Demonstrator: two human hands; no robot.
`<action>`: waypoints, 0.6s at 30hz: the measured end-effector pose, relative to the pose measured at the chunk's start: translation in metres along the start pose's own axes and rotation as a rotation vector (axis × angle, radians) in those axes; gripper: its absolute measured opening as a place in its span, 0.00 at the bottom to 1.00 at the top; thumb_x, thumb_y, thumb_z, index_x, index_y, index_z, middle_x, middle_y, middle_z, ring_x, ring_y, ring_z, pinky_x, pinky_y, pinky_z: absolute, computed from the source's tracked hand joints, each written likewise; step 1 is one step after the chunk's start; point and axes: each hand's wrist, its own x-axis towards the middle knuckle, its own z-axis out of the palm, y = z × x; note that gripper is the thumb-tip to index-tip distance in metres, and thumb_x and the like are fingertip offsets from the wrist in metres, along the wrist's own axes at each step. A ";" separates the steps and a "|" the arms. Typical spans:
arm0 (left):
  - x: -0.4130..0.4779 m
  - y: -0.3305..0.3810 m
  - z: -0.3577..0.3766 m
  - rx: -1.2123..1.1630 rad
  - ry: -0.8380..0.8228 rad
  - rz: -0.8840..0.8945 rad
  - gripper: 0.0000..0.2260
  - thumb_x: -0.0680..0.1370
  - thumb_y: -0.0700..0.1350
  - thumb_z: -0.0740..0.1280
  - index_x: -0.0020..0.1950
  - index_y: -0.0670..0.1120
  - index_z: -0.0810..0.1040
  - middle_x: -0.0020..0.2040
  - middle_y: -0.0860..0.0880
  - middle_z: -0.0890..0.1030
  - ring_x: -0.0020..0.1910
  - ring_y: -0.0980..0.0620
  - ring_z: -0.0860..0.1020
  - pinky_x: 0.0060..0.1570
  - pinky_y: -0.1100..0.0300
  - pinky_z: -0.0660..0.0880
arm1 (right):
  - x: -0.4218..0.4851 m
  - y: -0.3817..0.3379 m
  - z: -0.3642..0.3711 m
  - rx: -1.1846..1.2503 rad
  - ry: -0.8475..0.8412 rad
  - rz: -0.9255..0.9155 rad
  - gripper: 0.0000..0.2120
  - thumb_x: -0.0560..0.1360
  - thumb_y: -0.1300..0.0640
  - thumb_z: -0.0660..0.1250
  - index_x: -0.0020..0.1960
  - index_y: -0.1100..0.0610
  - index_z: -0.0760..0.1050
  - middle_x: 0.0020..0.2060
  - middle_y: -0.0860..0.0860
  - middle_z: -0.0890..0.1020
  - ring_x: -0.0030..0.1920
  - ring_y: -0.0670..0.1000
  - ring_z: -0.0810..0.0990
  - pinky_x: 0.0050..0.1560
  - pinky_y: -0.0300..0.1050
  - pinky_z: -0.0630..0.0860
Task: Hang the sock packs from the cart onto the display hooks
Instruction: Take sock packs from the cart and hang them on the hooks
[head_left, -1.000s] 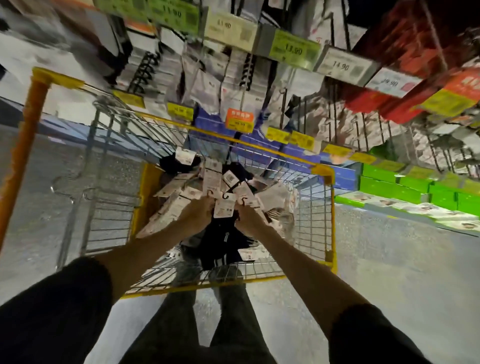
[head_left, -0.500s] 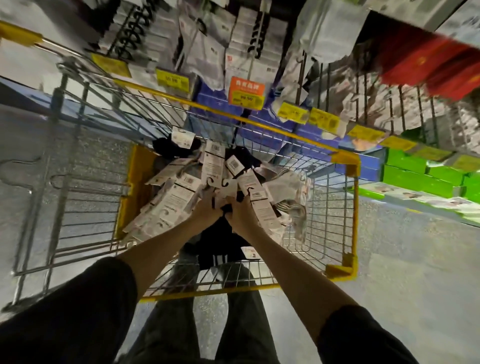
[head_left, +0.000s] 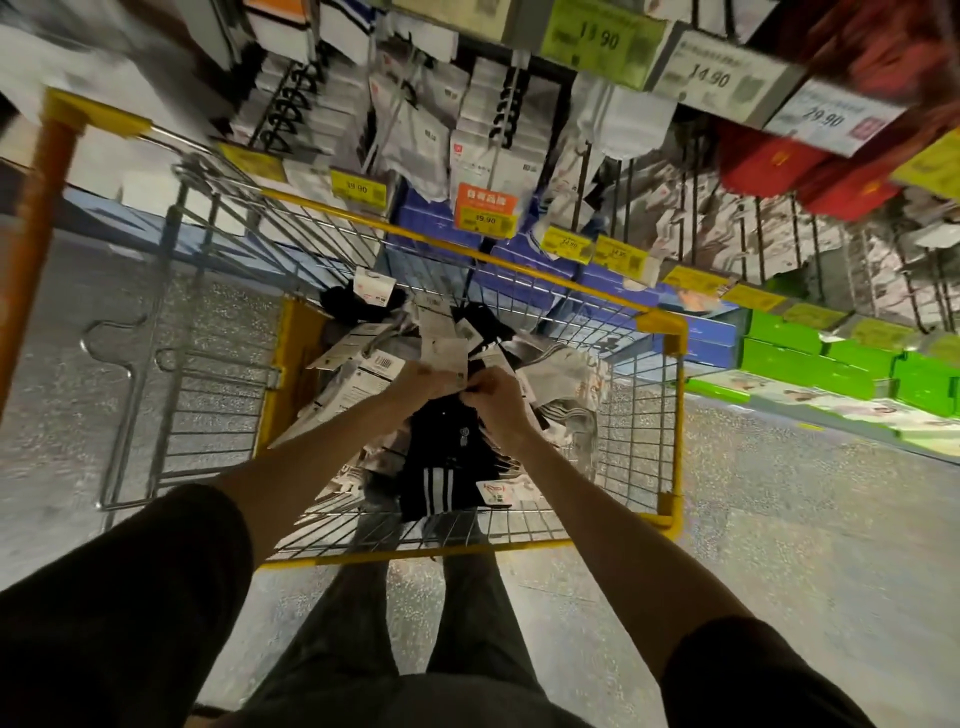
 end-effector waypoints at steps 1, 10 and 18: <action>0.001 0.001 -0.003 -0.017 -0.022 -0.004 0.11 0.79 0.46 0.69 0.52 0.45 0.68 0.45 0.49 0.76 0.42 0.55 0.79 0.31 0.65 0.76 | -0.004 -0.008 0.003 -0.008 0.016 -0.049 0.16 0.64 0.73 0.70 0.38 0.53 0.75 0.34 0.50 0.79 0.38 0.52 0.78 0.43 0.50 0.75; 0.003 0.007 -0.027 -0.228 -0.092 -0.034 0.37 0.71 0.46 0.78 0.72 0.53 0.59 0.54 0.39 0.80 0.43 0.45 0.82 0.46 0.48 0.81 | -0.026 -0.046 0.004 0.467 -0.286 0.102 0.07 0.74 0.71 0.65 0.47 0.62 0.79 0.38 0.58 0.84 0.39 0.55 0.84 0.51 0.53 0.80; 0.032 -0.014 -0.049 0.041 -0.031 0.049 0.32 0.73 0.29 0.67 0.70 0.53 0.63 0.45 0.53 0.77 0.38 0.58 0.78 0.33 0.67 0.75 | 0.029 0.058 -0.004 -0.674 -0.246 0.255 0.14 0.74 0.61 0.65 0.59 0.61 0.75 0.55 0.61 0.79 0.57 0.62 0.77 0.49 0.47 0.72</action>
